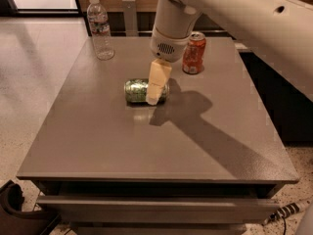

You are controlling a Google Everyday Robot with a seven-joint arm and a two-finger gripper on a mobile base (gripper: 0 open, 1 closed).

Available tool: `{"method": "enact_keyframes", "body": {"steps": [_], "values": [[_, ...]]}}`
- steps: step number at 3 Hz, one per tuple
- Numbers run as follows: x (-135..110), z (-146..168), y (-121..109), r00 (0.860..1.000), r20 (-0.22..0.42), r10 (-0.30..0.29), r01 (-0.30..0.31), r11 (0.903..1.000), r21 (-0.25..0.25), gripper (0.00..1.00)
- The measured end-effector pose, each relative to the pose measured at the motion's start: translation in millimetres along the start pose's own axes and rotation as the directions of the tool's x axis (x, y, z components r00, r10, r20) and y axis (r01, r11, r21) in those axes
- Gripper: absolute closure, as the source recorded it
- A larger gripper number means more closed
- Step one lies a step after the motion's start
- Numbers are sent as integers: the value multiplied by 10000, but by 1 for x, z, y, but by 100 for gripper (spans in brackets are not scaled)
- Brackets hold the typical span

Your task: Place green can upright

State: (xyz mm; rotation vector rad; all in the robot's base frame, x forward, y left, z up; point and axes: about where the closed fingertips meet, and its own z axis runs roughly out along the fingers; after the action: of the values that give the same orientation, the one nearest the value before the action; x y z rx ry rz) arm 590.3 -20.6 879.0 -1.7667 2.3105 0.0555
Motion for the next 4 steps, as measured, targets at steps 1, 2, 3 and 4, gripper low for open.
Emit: {"method": "enact_keyframes", "body": {"steps": [1,2,3,4], "values": [[0,0,0,10000,0,-2,2,10000,-1,0],[-8,16,4,9988,48,-486,487,9981,-366,0],[-14,32,7,9967,98,-806,811,9946,-649,0],[-21,41,9,9942,83,-1068,1072,9914,-752,0]]}}
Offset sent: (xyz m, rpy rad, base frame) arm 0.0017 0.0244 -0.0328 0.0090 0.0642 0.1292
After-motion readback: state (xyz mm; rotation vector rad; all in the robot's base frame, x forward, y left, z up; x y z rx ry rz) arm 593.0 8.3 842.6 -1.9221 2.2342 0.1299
